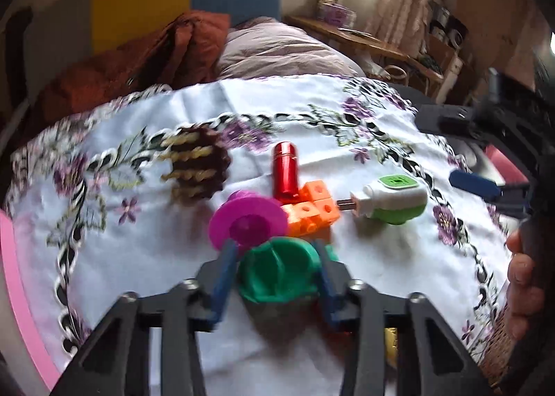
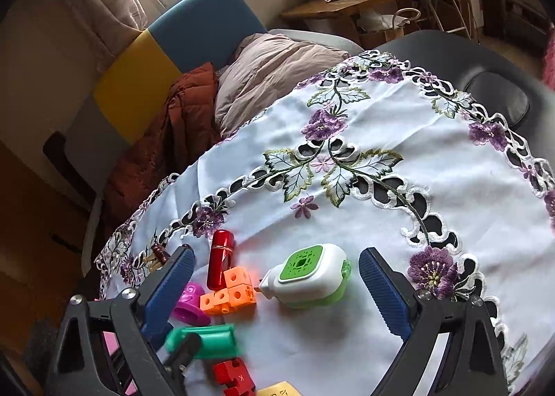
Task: Organize rigid objects
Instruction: 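Move both grippers back over the toys on the tablecloth, then grasp the green spool with the left gripper while the right gripper grasps the red blocks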
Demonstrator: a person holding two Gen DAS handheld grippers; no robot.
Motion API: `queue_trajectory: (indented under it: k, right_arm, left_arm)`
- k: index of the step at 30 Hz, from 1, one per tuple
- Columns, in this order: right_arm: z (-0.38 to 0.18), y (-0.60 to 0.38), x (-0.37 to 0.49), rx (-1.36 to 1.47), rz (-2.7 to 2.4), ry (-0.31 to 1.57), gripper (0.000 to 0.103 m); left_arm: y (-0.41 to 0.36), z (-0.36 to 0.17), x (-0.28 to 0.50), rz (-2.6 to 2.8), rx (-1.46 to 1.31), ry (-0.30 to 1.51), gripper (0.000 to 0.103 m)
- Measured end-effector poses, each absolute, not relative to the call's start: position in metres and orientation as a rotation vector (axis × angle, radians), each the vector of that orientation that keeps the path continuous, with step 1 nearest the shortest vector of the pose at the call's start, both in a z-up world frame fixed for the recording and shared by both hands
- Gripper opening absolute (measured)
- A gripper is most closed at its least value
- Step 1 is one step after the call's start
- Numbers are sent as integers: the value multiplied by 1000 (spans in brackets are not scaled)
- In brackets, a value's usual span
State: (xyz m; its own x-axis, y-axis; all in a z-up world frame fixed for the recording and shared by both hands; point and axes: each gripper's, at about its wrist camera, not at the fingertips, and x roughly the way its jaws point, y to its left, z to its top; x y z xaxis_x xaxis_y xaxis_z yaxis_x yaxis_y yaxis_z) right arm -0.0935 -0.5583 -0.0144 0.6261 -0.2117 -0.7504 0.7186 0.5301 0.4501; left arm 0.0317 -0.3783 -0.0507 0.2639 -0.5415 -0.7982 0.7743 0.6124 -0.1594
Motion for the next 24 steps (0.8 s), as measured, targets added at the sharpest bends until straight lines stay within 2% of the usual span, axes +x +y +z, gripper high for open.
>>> queue_trajectory:
  k: [6,13,19,21,24]
  right_arm:
    - [-16,-557,-90,832,-602,705,97]
    - [-19,-558,-90,828,-614,721,97]
    - [-20,-556,-87,807,-616,744,97]
    - [-21,-556,-87,808,-616,745,97]
    - [-22,-556,-88,815,-616,745,97]
  left_arm:
    - [-331,-54,37,-881,202,992,29]
    - [-284,-74,28,-821,182,1058,29]
    - [-284,-61,21,-840,204,1036,50]
    - [-293,-56,21,-837,215,1033,66]
    - [-311,-48,16,-862,283,979,71]
